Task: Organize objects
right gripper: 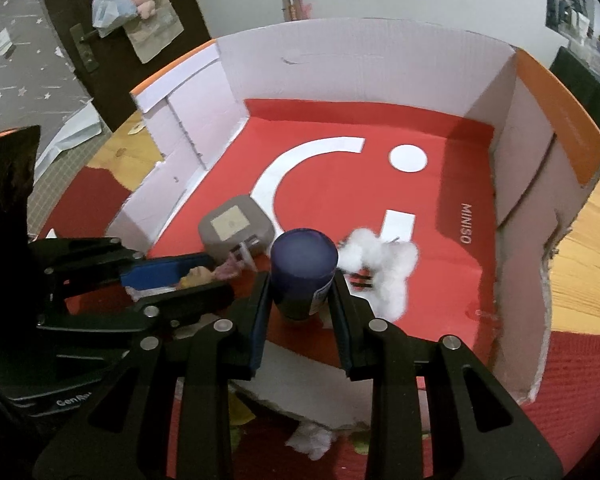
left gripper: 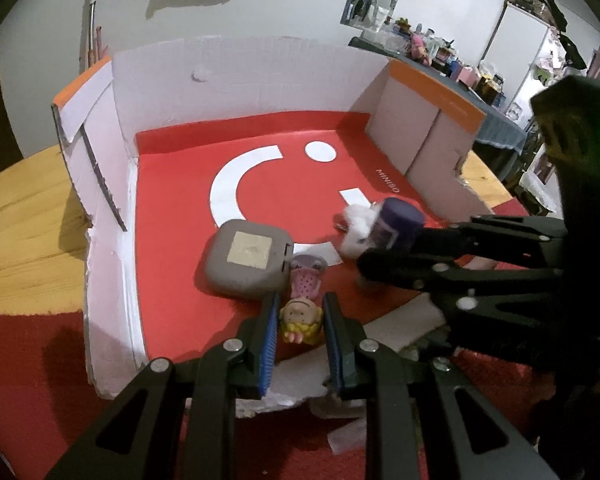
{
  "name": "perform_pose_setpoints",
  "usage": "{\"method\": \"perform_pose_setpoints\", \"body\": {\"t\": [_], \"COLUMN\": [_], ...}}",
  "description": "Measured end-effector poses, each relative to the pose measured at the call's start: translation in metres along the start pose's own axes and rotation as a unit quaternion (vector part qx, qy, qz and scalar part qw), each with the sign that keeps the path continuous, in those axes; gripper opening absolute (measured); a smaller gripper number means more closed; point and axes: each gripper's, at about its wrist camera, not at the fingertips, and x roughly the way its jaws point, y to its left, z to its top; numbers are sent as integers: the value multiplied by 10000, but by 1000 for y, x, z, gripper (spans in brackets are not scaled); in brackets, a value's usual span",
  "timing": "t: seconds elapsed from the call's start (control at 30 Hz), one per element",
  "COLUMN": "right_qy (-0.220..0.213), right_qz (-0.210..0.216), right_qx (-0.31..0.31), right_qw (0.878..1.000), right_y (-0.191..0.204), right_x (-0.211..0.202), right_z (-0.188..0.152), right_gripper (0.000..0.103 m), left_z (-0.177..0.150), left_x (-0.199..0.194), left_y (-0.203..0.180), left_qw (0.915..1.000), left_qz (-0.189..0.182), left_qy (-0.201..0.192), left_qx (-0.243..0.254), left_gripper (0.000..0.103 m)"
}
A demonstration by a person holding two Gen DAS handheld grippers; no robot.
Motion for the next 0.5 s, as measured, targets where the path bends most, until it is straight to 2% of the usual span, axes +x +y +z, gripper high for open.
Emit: {"method": "perform_pose_setpoints", "body": {"t": [0.3, 0.5], "right_qy": [-87, -103], "right_qz": [-407, -287], "right_qx": [104, 57], "right_qw": [9991, 9995], "right_y": [-18, -15], "right_x": [-6, -3], "right_z": [1, 2], "right_gripper": [27, 27], "left_z": [8, 11], "left_x": [7, 12], "left_y": [15, 16], "left_qw": [9996, 9994], "left_qz": [254, 302], "left_qy": [-35, -38], "left_qx": [-145, -133], "left_gripper": [23, 23]}}
